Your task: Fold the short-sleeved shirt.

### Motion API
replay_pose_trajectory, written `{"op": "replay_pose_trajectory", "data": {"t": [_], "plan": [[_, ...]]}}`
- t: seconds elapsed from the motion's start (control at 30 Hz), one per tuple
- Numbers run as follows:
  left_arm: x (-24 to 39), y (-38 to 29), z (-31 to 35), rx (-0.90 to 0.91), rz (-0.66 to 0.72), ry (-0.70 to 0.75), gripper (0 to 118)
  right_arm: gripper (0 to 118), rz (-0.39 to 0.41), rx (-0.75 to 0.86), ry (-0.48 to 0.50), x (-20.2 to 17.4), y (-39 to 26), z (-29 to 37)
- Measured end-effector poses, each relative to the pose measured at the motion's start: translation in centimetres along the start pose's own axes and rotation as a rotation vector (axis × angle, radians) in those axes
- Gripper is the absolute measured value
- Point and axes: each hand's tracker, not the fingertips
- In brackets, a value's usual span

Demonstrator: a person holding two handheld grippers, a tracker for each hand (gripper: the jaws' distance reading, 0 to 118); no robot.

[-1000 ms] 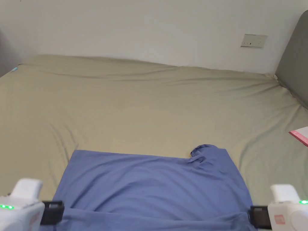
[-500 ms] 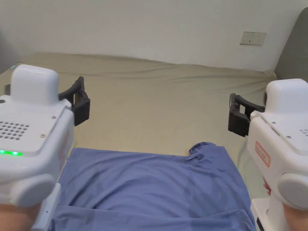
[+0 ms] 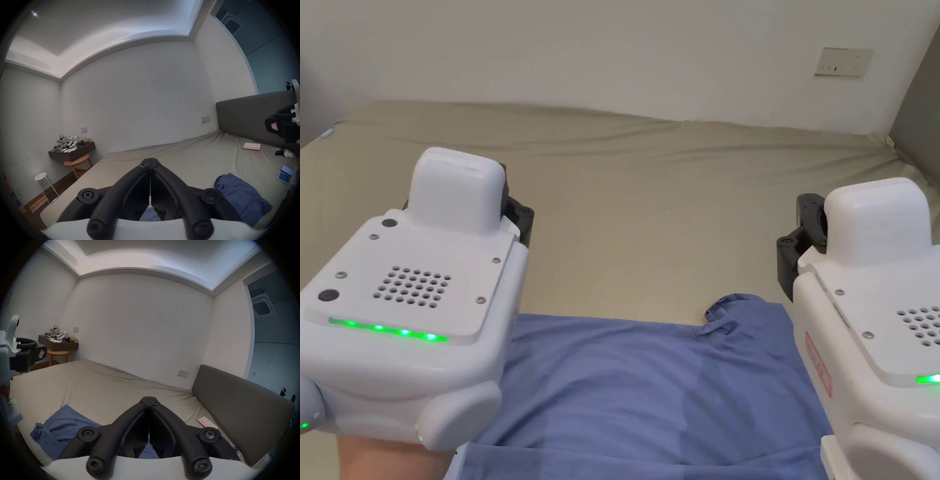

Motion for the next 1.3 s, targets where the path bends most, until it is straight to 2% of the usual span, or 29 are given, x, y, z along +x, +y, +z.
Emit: {"op": "replay_pose_trajectory", "data": {"t": [0.1,0.2,0.27,0.33,0.37,0.4,0.47,0.5,0.67,0.8,0.87,0.93,0.97,1.0,1.03,1.07,1.1,1.13,1.23,1.3], "plan": [[-0.1,-2.1,-1.9,-0.072,0.003,-0.028,0,2,0.001,-0.046,0.007,-0.1,-1.4,-1.5],[-0.9,-6.8,-5.2,-0.222,0.032,-0.071,0,2,0.008,-0.118,0.025,-0.2,-3.4,-3.5],[-1.9,-10.9,-8.1,-0.371,0.033,-0.088,0,2,0.0,-0.173,0.035,-0.1,-4.9,-4.9],[-3.1,-15.0,-10.6,-0.521,0.09,-0.101,0,2,-0.004,-0.208,0.035,0.3,-6.3,-5.9],[-3.7,-16.9,-11.9,-0.629,0.099,-0.111,5,2,-0.009,-0.233,0.036,0.6,-6.9,-6.4],[-4.2,-18.4,-12.9,-0.686,0.122,-0.118,34,2,-0.018,-0.253,0.042,1.0,-7.5,-6.9],[-5.5,-21.9,-15.0,-0.762,0.167,-0.072,99,2,-0.048,-0.306,0.041,1.8,-8.9,-7.9],[-6.0,-23.3,-16.2,-0.807,0.168,-0.064,118,2,-0.051,-0.318,0.042,2.1,-9.4,-8.4],[-7.7,-26.7,-22.5,-0.864,0.089,0.022,112,2,-0.014,-0.373,0.023,3.2,-11.5,-10.4],[-8.8,-28.0,-26.6,-0.854,0.089,0.021,112,2,0.004,-0.418,0.04,4.0,-12.5,-11.5],[-9.1,-29.1,-27.7,-0.89,0.077,0.041,106,2,0.034,-0.423,0.023,4.1,-12.8,-11.6],[-9.3,-30.1,-28.3,-0.95,0.126,-0.002,81,2,0.031,-0.427,0.02,4.3,-12.8,-11.7],[-9.3,-30.6,-28.1,-0.982,0.18,-0.032,73,2,0.022,-0.428,0.023,4.5,-12.8,-11.8],[-9.4,-30.5,-27.8,-0.946,0.235,-0.007,73,2,0.015,-0.431,0.029,4.6,-12.9,-11.7],[-9.5,-30.0,-27.7,-0.938,0.211,0.0,69,2,0.014,-0.434,0.03,4.8,-13.0,-12.0],[-9.3,-29.8,-27.7,-0.949,0.189,-0.011,60,2,0.013,-0.439,0.024,5.0,-13.1,-12.3],[-9.0,-29.5,-27.5,-0.932,0.169,-0.048,25,2,0.01,-0.444,0.017,5.2,-13.1,-12.6],[-8.5,-29.2,-27.5,-0.923,0.16,-0.098,3,2,0.005,-0.448,0.017,5.5,-13.1,-12.7],[-7.3,-28.0,-27.2,-0.922,-0.017,-0.071,3,2,-0.005,-0.452,0.02,6.1,-12.7,-13.3],[-7.1,-26.5,-26.1,-0.859,0.011,-0.092,3,2,-0.011,-0.46,0.025,6.5,-12.5,-13.9]]}}
